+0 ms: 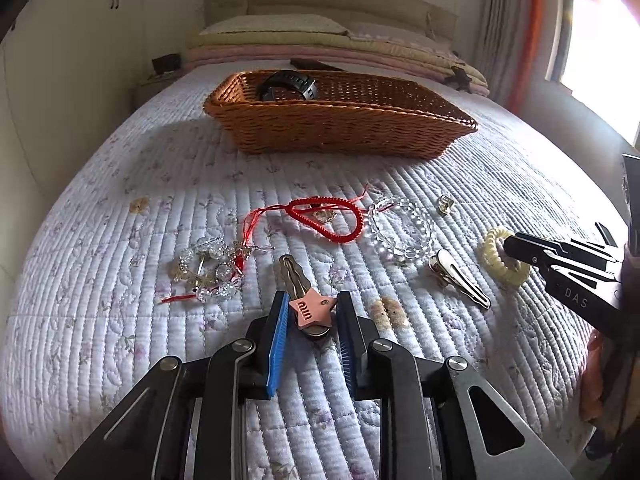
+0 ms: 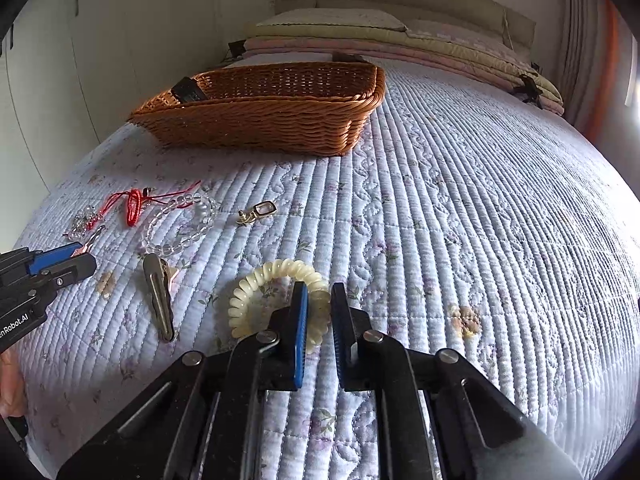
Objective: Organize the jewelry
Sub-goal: 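Grasp the pink star keychain with the left tool while the right tool grasps the cream coil hair tie, then carry the keychain and hair tie into the basket and open both tools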
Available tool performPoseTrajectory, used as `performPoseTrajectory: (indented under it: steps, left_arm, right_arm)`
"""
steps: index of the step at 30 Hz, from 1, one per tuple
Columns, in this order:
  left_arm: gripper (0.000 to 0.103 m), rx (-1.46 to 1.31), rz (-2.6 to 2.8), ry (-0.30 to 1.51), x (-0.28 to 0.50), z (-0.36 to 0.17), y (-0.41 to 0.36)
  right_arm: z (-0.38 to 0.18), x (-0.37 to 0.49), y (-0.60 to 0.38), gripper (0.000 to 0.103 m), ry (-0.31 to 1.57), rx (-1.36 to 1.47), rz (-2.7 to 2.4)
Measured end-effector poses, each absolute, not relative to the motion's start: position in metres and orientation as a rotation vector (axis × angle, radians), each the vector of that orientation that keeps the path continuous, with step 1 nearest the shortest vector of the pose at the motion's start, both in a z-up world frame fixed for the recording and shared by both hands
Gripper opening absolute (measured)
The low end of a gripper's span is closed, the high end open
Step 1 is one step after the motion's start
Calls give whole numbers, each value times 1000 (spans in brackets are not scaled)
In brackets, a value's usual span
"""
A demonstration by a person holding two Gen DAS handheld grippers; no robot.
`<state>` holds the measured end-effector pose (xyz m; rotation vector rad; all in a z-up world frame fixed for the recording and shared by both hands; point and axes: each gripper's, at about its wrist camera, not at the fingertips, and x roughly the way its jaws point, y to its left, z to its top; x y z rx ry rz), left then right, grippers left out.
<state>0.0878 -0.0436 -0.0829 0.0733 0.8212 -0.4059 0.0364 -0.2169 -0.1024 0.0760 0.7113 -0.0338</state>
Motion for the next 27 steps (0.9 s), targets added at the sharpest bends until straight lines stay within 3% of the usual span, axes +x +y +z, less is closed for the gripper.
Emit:
performPoseTrajectory:
  steps: [10, 16, 22, 27]
  left_arm:
    - [24, 33, -473, 731, 76, -52, -36]
    - [24, 46, -514, 644, 88, -9, -43]
    - [24, 10, -585, 586, 148, 39, -73]
    - [24, -61, -657, 659, 232, 44, -105]
  right_arm:
    - [-83, 28, -219, 14, 669, 96, -5]
    - [-36, 40, -218, 13, 590, 73, 17]
    - [22, 98, -217, 13, 519, 42, 5]
    - [30, 178, -231, 13, 577, 73, -30]
